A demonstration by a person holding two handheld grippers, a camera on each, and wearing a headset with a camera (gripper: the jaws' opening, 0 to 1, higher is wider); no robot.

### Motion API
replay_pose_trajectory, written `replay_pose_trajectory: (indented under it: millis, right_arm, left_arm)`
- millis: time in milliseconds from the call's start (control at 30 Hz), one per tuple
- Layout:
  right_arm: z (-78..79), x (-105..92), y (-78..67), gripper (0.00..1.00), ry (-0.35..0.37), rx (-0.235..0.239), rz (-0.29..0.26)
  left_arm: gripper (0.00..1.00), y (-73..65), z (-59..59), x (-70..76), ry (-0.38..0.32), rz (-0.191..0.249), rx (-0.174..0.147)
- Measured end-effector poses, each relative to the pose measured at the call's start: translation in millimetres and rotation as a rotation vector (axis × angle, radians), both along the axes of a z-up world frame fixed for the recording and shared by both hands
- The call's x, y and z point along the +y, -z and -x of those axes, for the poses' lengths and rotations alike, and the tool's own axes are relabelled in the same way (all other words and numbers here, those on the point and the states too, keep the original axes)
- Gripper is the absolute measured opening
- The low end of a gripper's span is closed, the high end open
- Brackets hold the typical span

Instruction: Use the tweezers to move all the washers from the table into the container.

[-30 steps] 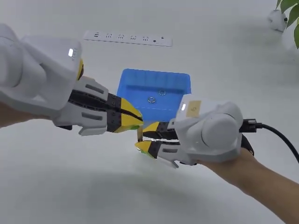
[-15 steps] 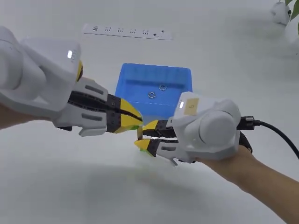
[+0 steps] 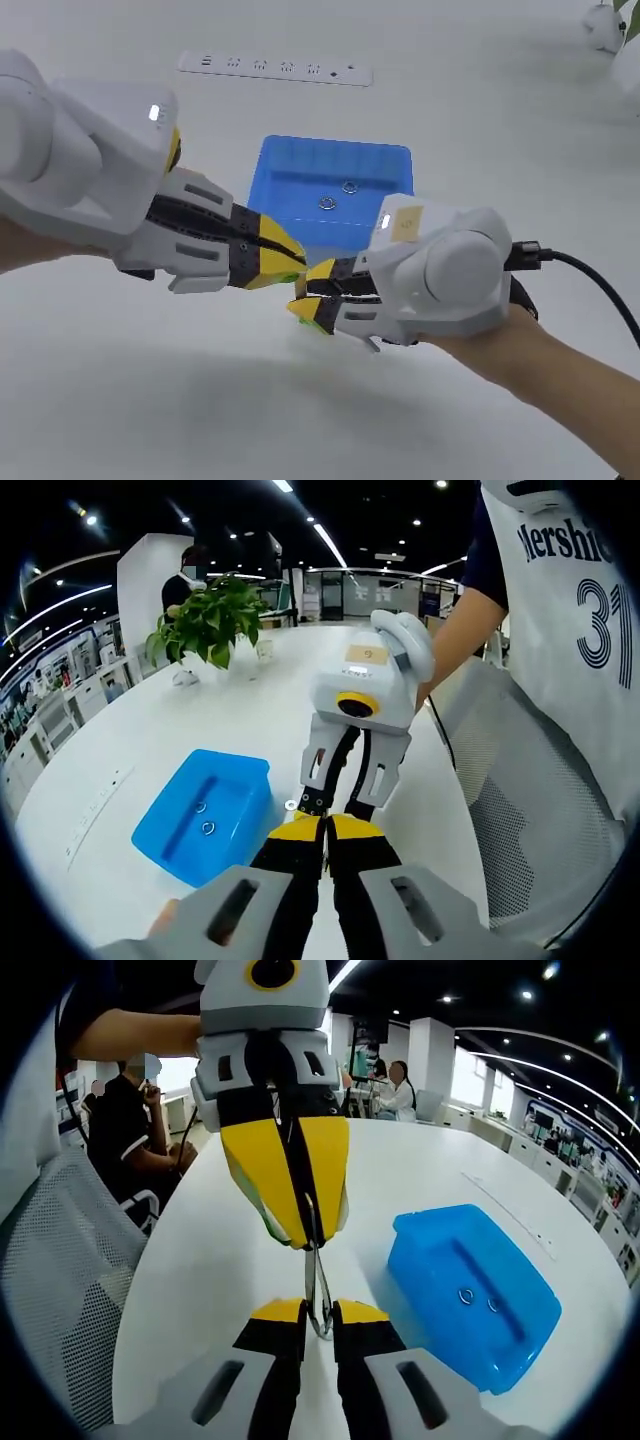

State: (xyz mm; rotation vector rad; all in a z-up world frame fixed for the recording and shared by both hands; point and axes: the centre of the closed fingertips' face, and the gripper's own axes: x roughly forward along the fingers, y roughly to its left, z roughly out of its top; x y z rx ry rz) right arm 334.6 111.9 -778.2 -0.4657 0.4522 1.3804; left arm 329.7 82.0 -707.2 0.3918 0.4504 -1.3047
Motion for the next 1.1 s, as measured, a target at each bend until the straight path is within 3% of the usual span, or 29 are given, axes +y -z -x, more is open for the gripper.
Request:
replay_pose_trajectory:
  millis: [600, 800, 1100]
  right_arm:
    - [5.6, 0.1, -5.3, 0.11, -0.009, 0.005, 0.000]
    - [3.9, -0.8, -22.7, 0.11, -0.018, -0.022, -0.013]
    - [-4.9, -2.2, -52.7, 0.11, -0.013, -0.088, -0.035]
  left_arm:
    - [0.05, -5.4, 4.3, -0.3, 0.005, -0.014, 0.018]
    - [0.05, -21.0, 5.2, -1.8, 0.008, -0.012, -0.007]
    - [0.05, -52.2, 1.6, -2.7, 0.011, -0.004, -0.072]
